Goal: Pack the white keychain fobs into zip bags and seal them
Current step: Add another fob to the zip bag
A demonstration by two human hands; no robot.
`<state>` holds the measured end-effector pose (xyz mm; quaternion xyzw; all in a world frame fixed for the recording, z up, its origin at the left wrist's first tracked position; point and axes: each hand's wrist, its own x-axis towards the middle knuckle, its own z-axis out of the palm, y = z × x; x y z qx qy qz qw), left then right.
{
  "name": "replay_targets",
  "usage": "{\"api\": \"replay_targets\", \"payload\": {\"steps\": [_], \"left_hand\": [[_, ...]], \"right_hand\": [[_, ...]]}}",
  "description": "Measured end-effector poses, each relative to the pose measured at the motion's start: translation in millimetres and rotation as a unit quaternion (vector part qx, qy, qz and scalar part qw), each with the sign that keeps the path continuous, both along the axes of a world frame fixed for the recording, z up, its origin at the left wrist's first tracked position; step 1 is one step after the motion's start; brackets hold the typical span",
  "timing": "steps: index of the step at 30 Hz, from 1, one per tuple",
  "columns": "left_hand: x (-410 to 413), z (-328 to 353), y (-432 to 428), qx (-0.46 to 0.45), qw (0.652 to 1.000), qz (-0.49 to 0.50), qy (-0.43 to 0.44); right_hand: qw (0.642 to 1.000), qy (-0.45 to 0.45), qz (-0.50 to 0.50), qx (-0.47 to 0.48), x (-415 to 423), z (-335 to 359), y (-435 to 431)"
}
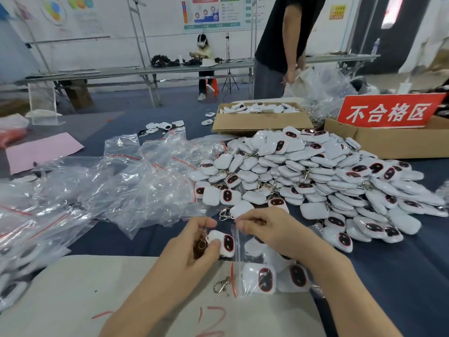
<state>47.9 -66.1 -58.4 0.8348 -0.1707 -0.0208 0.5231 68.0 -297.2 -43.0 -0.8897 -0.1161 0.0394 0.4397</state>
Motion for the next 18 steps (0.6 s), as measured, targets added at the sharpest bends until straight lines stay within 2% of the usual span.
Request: {"api": "replay_targets", "payload": {"steps": [5,9,13,15,18], "left_hand": [[-7.4,7.2,-9.8,-0.026,0.998,-0.028,0.059],[-11.1,4.7,-27.6,-0.088,0.99,0.042,0.102],[-18.7,4.6,-40.5,-0.02,0.996,0.088,0.014],[-22.3,7.1,-41.8,0.056,0.995,0.063,-0.049],[-24.8,8.6,-40.1,0.097,0.991,-0.006,-0.088]], "right_hand": [[0.999,0.014,-0.006,0.046,3.5,-0.1,-0.1],[0.996,0.014,-0.008,0.092,2.2,2.2,-2.8],[0.994,0.004,-0.018,0.107,2.2,5.0,-4.4],[0.993,0.002,-0.019,0.113,1.8,6.0,-6.1],[0.993,0.011,-0.004,0.117,1.3,8.3,-8.1]]}}
